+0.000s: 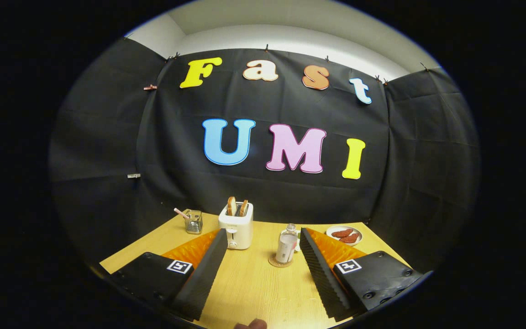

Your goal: Take the bottle from table, then pour the juice into the cup, finally place the bottle on the coaster

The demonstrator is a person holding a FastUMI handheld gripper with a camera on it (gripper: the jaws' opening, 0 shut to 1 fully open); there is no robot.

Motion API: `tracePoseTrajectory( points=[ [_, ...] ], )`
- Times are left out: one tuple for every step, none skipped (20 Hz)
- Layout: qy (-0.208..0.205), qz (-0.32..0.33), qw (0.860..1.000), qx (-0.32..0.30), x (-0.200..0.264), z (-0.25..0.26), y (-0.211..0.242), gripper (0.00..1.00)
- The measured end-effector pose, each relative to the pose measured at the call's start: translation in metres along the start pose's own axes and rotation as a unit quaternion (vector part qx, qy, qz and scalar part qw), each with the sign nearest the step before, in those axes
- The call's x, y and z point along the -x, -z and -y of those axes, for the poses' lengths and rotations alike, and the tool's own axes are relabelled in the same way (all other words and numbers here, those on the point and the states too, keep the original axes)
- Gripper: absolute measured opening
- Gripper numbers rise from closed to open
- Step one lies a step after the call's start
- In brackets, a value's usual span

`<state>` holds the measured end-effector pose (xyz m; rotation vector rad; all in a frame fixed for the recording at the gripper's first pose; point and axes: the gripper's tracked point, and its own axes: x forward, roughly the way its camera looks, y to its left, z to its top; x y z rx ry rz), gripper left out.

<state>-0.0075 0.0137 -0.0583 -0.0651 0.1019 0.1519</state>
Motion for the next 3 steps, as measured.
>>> tracePoseTrajectory(
  points=[
    [0.003,-0.002,1.0,0.0,0.0047,0.0024,0.0036,0.98],
    [0.007,-0.002,1.0,-0.002,0.0085,0.0051,0.0037,0.98],
    [0.011,-0.004,1.0,-0.005,0.0116,0.0086,0.0049,0.98]
  ],
)
